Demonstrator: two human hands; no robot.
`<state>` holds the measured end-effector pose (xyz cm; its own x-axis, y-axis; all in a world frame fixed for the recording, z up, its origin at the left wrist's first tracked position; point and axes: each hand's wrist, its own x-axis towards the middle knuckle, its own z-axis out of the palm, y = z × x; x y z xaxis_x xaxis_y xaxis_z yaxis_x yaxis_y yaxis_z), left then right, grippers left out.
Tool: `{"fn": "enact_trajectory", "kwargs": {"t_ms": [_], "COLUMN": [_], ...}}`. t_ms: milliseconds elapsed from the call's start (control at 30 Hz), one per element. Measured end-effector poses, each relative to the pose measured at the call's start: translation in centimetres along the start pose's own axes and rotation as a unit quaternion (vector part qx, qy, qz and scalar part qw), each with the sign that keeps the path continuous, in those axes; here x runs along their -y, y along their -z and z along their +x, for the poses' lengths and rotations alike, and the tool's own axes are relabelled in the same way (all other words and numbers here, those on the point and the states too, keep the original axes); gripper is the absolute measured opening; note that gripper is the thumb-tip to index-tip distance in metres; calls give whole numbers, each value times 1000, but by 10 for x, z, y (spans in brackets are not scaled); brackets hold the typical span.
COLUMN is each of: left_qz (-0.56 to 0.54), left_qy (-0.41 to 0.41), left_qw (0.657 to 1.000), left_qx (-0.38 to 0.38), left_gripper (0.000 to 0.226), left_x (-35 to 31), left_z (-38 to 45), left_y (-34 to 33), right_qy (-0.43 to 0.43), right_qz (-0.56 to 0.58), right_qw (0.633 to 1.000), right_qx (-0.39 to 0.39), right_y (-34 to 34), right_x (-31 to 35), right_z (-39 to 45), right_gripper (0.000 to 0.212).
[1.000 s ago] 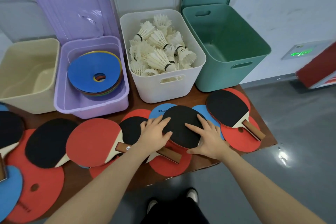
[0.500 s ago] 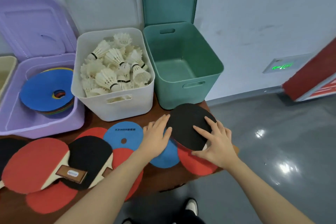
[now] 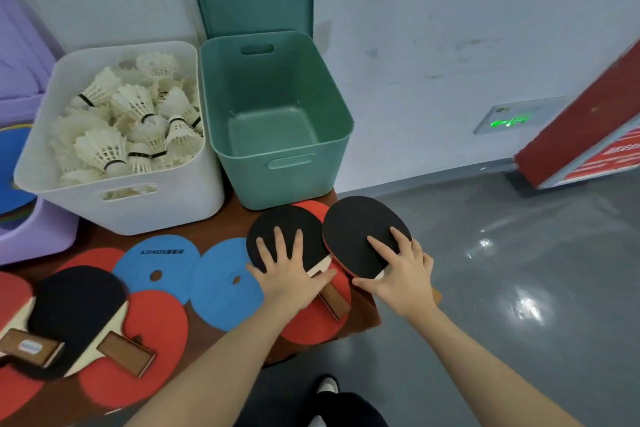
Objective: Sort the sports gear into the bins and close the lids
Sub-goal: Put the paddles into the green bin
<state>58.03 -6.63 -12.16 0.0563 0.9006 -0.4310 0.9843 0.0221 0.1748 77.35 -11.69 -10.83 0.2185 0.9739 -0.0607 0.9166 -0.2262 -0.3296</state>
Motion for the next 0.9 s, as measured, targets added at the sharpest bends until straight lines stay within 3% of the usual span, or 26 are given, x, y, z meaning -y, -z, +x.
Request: {"fn": "enact_trajectory", "kwargs": {"t_ms": [133, 367, 500, 700, 900], "left_qz": [-9, 39, 46, 37, 42], "left_qy": [-28, -204, -179, -80, -114], "left_qw": [1000, 978, 983, 996, 988], "left_qx": [0, 22, 19, -7, -94], "left_gripper": [96, 88, 86, 104, 95], "left_x": [6, 69, 85, 56, 60], "left_z": [2, -1, -8, -15, -16], "left_y": [-1, 5, 7, -5, -4], "right_qy": [-4, -51, -64, -101, -87], "right_qz": [-20, 23, 28, 40, 42], "right_qw": [999, 998, 998, 994, 995], "right_qx": [25, 13, 3, -12, -8], "right_y": [-6, -17, -26, -32, -29], "right_x": [7, 28, 41, 47, 46], "right_z": [0, -11, -22, -30, -28], "right_gripper": [86, 81, 82, 82, 81]}}
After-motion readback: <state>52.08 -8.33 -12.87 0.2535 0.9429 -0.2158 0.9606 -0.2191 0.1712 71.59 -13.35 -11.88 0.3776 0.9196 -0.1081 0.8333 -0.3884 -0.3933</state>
